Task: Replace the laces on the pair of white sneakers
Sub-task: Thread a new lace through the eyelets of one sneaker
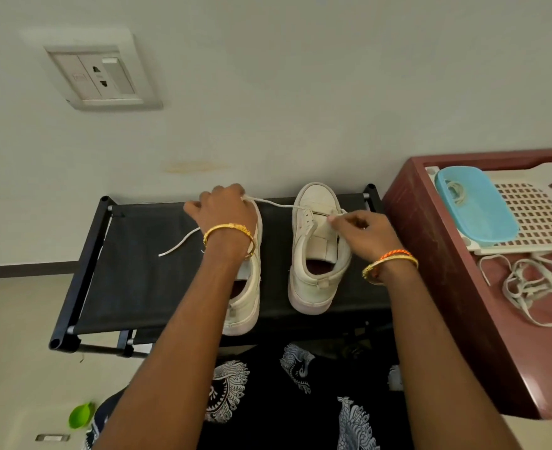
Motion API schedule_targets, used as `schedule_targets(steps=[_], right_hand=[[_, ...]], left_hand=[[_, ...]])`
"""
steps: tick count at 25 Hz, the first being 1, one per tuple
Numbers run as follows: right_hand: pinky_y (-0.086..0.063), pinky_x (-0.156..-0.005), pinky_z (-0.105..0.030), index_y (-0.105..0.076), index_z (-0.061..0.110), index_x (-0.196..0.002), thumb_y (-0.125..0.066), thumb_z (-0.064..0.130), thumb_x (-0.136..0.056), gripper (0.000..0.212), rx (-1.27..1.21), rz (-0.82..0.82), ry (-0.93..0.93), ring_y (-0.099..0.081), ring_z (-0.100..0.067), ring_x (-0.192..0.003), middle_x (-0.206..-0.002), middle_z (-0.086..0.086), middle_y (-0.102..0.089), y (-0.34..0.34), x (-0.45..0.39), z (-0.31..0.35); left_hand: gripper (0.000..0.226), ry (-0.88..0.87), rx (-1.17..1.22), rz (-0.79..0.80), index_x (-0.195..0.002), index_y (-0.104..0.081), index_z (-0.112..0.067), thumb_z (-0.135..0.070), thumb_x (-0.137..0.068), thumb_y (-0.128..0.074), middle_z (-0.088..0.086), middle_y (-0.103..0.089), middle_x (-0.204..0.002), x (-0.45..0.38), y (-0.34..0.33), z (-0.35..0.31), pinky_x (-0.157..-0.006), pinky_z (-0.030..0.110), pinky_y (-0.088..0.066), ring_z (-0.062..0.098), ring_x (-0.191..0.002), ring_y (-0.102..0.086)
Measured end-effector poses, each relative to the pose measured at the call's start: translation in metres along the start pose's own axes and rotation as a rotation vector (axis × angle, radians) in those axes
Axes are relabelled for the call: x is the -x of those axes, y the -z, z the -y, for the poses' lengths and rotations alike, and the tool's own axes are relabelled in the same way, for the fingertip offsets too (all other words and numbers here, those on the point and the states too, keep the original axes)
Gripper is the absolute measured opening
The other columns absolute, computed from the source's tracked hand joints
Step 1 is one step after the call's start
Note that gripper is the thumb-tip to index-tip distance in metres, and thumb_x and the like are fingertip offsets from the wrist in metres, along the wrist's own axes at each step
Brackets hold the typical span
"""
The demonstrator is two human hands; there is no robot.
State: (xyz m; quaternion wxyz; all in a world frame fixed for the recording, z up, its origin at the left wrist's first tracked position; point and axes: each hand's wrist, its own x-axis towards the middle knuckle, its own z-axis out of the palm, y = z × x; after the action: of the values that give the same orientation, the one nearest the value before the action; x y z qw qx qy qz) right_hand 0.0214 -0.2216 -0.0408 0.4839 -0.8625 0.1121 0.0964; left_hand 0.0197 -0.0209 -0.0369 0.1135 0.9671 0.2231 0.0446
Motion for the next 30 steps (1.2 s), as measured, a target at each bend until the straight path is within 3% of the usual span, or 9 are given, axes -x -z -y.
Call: schedule_targets(steps=[4, 8, 13, 15, 19, 22, 24, 27, 30], right_hand=[[-0.051, -0.092, -0.042, -0.068, 0.022, -0.075, -0.055, 0.02, -0.09, 0.019, -0.232, -0.321, -0.019, -0.064, -0.018, -0.089, -0.091, -0.007, -0.07, 0.02, -0.026, -0.007], [-0.041, -0.09, -0.018, -0.066, 0.014, -0.112, -0.056, -0.001, -0.088, 0.03, 0.166, -0.044, 0.208, -0.055, -0.008, -0.1, -0.108, 0.004, -0.063, 0.012, -0.033, -0.017], [-0.051, -0.086, -0.037, -0.07, 0.014, -0.097, -0.061, 0.017, -0.089, 0.013, 0.385, 0.025, 0.17, -0.059, -0.017, -0.081, -0.084, -0.001, -0.063, 0.004, -0.038, -0.021], [-0.051, -0.086, -0.039, -0.07, 0.011, -0.092, -0.059, 0.018, -0.088, 0.013, 0.369, -0.092, 0.128, -0.061, -0.02, -0.078, -0.079, -0.004, -0.064, 0.015, -0.038, -0.022], [-0.041, -0.069, -0.021, -0.068, 0.007, -0.096, -0.056, 0.01, -0.086, 0.015, 0.037, -0.572, 0.122, -0.057, -0.021, -0.08, -0.086, -0.005, -0.06, 0.043, -0.03, -0.009], [-0.039, -0.09, -0.032, -0.066, 0.01, -0.098, -0.058, 0.001, -0.08, 0.022, 0.167, -0.734, 0.097, -0.054, -0.028, -0.105, -0.114, -0.01, -0.053, 0.041, -0.027, -0.006], [-0.037, -0.102, -0.041, -0.067, 0.013, -0.1, -0.059, 0.001, -0.078, 0.026, 0.246, -0.574, 0.159, -0.05, -0.025, -0.113, -0.121, -0.008, -0.054, 0.034, -0.03, -0.008], [-0.043, -0.102, -0.044, -0.067, 0.017, -0.107, -0.061, 0.012, -0.086, 0.022, 0.232, -0.089, 0.205, -0.057, -0.019, -0.106, -0.111, -0.002, -0.064, 0.015, -0.036, -0.012], [-0.046, -0.091, -0.03, -0.068, 0.012, -0.107, -0.06, 0.02, -0.091, 0.019, 0.309, 0.034, 0.205, -0.056, -0.014, -0.091, -0.103, -0.006, -0.068, 0.0, -0.039, -0.017]], left_hand=[[0.04, -0.154, 0.042, 0.032, -0.133, -0.047, -0.021, -0.02, -0.093, -0.047, 0.006, -0.054, -0.129, 0.008, -0.008, -0.006, -0.108, 0.047, -0.016, 0.026, -0.124, -0.044], [0.041, -0.391, 0.029, 0.179, -0.133, -0.047, -0.026, -0.013, -0.095, -0.041, -0.001, -0.052, -0.133, 0.008, -0.02, -0.034, -0.112, 0.05, -0.006, 0.018, -0.136, -0.031], [0.03, -0.387, 0.035, 0.214, -0.109, -0.064, -0.02, -0.019, -0.097, -0.037, 0.003, -0.059, -0.108, 0.008, -0.034, -0.048, -0.104, 0.044, -0.018, 0.024, -0.108, -0.053], [0.027, -0.365, 0.062, 0.174, -0.103, -0.065, -0.018, -0.023, -0.097, -0.04, 0.003, -0.059, -0.106, 0.007, -0.037, -0.046, -0.1, 0.042, -0.022, 0.024, -0.103, -0.054], [0.022, -0.31, 0.152, 0.159, -0.102, -0.06, -0.013, -0.024, -0.095, -0.041, 0.006, -0.057, -0.106, 0.008, -0.039, -0.043, -0.093, 0.04, -0.027, 0.026, -0.1, -0.055], [0.021, -0.26, 0.282, 0.168, -0.106, -0.056, -0.01, -0.018, -0.094, -0.04, 0.007, -0.059, -0.108, 0.008, -0.037, -0.043, -0.095, 0.039, -0.028, 0.027, -0.102, -0.055], [0.025, -0.265, 0.32, 0.202, -0.112, -0.057, -0.014, -0.02, -0.094, -0.042, 0.005, -0.061, -0.112, 0.007, -0.038, -0.043, -0.098, 0.039, -0.027, 0.025, -0.108, -0.054], [0.026, -0.283, 0.317, 0.218, -0.115, -0.062, -0.021, -0.026, -0.095, -0.045, 0.003, -0.063, -0.115, 0.008, -0.04, -0.044, -0.1, 0.04, -0.028, 0.023, -0.111, -0.053], [0.025, -0.273, 0.334, 0.201, -0.113, -0.065, -0.021, -0.025, -0.096, -0.047, 0.002, -0.065, -0.113, 0.007, -0.04, -0.043, -0.099, 0.039, -0.029, 0.023, -0.111, -0.054]])
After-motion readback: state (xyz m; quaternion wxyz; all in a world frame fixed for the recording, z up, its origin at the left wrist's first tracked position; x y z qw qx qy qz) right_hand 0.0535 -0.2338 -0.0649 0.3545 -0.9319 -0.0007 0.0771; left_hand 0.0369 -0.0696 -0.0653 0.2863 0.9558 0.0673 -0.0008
